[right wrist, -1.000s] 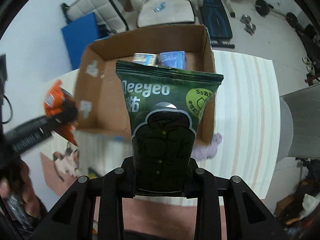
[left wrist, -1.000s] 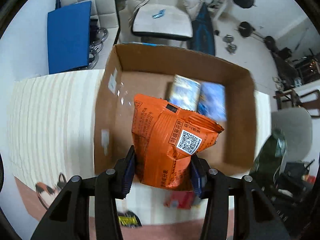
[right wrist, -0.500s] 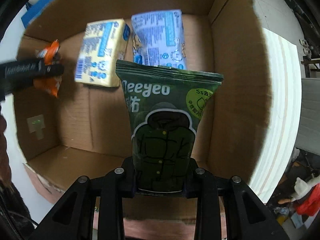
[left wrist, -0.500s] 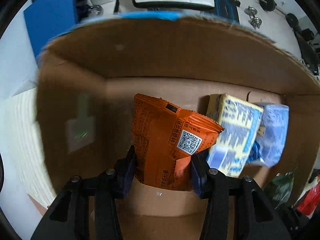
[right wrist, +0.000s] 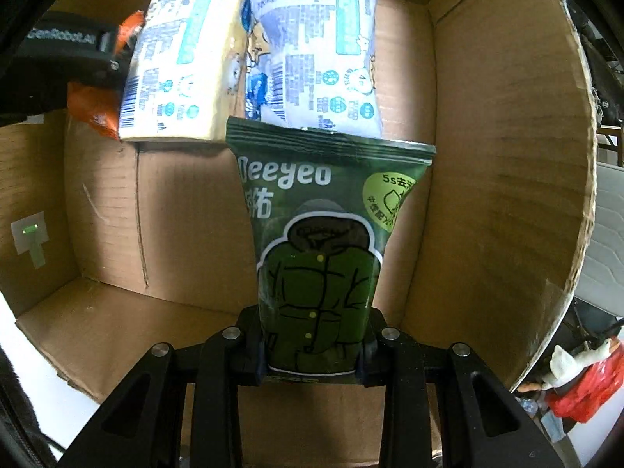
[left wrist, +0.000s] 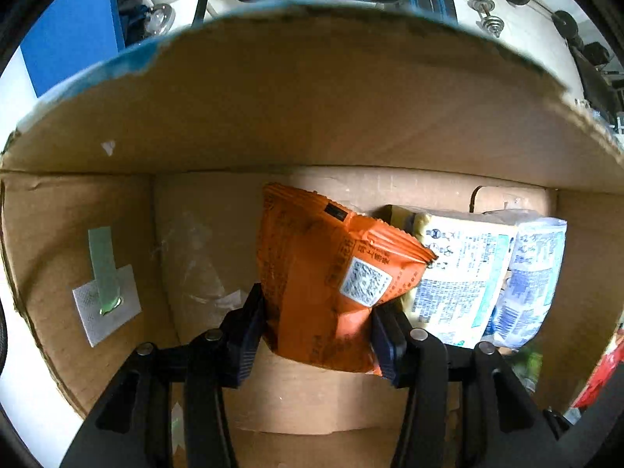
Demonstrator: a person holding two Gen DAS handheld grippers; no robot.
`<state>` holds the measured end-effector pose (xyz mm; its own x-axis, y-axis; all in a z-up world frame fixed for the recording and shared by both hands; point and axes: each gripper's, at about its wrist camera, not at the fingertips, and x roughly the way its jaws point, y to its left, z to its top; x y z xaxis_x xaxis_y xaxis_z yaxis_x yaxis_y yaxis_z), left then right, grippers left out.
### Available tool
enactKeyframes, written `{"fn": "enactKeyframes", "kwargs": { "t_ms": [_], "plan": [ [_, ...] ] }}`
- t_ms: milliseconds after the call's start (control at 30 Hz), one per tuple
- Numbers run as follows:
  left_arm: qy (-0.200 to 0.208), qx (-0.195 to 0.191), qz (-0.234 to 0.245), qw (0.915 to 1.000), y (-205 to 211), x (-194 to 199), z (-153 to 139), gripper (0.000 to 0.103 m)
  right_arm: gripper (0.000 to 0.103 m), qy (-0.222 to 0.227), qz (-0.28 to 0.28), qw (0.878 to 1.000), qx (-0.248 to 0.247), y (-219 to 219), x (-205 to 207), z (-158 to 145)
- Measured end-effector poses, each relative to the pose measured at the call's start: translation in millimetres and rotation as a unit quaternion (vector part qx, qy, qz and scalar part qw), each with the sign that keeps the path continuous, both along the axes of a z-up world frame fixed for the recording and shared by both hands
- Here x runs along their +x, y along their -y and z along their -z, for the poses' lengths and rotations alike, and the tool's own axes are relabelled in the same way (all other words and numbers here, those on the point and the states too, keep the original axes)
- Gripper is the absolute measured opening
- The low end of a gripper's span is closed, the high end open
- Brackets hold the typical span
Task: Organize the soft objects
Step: 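Lower both bags into the box beside the milk packs and release, then grasp the black shoe shine wipes with the left tool while the right tool grasps the red snack bag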
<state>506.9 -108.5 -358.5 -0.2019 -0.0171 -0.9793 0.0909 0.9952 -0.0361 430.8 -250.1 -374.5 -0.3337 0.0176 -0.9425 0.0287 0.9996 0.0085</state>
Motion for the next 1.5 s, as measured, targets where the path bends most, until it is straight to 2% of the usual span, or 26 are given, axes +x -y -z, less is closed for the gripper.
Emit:
{"fn": "enactKeyframes", "kwargs": {
  "t_ms": [33, 67, 100, 167, 200, 233, 333, 367, 400, 433, 567, 733, 1000, 1167, 1267, 1333, 1400, 1500],
  "plan": [
    [-0.007, -0.002, 0.0, 1.0, -2, -1, -1, 0.048, 0.045, 0.0, 0.001, 1.0, 0.002, 3, 6, 0],
    [-0.011, -0.004, 0.001, 0.9999, -2, 0, -2, 0.05, 0.062, 0.001, 0.0, 1.0, 0.007, 4, 7, 0],
    [-0.011, -0.01, 0.001, 0.9999, -3, -1, -4, 0.057, 0.07, 0.003, 0.003, 1.0, 0.016, 4, 8, -3],
    [0.001, -0.013, -0.002, 0.9999, -10, 0, -11, 0.072, 0.073, 0.011, 0.009, 1.0, 0.02, 7, 9, -11],
    [0.007, -0.016, -0.004, 0.9998, -11, 0, -15, 0.086, 0.073, 0.016, 0.009, 1.0, 0.018, 7, 8, -14],
    [0.014, -0.017, -0.008, 0.9997, -13, -1, -20, 0.093, 0.074, 0.02, 0.011, 1.0, 0.018, 8, 8, -16],
    [0.038, -0.014, -0.008, 0.9991, -19, -5, -37, 0.093, 0.085, 0.03, 0.018, 0.999, 0.017, 9, 6, -24],
    [0.047, -0.011, -0.006, 0.9988, -16, -4, -42, 0.093, 0.098, 0.037, 0.017, 0.999, 0.01, 9, 6, -30],
    [0.055, -0.009, -0.005, 0.9985, -12, -9, -52, 0.093, 0.103, 0.049, 0.015, 0.999, 0.002, 10, 5, -35],
    [0.061, -0.007, -0.001, 0.9981, -13, -9, -65, 0.093, 0.103, 0.055, 0.015, 0.998, 0.0, 13, 4, -40],
    [0.088, -0.008, 0.011, 0.996, -7, -19, -87, 0.093, 0.103, 0.081, 0.018, 0.997, -0.003, 16, -4, -60],
    [0.133, -0.011, 0.027, 0.9906, -3, -52, -120, 0.093, 0.103, 0.114, 0.014, 0.993, 0.002, 12, -15, -94],
    [0.179, -0.028, 0.023, 0.9831, -9, -104, -172, 0.093, 0.103, 0.172, 0.021, 0.984, 0.048, 11, -36, -156],
    [0.208, -0.048, -0.035, 0.9763, -35, -150, -204, 0.093, 0.103, 0.196, 0.019, 0.977, 0.081, 3, -70, -177],
    [0.2, -0.053, -0.101, 0.9731, -68, -190, -200, 0.093, 0.103, 0.181, 0.024, 0.977, 0.113, -4, -104, -169],
    [0.174, -0.057, -0.16, 0.9699, -96, -220, -183, 0.093, 0.103, 0.155, 0.032, 0.977, 0.142, -11, -127, -155],
    [0.133, -0.065, -0.212, 0.966, -121, -246, -154, 0.093, 0.103, 0.12, 0.041, 0.979, 0.159, -21, -143, -122],
    [0.044, -0.095, -0.301, 0.9479, -153, -288, -94, 0.093, 0.097, 0.08, 0.038, 0.984, 0.154, -37, -157, -76]
  ]
}}
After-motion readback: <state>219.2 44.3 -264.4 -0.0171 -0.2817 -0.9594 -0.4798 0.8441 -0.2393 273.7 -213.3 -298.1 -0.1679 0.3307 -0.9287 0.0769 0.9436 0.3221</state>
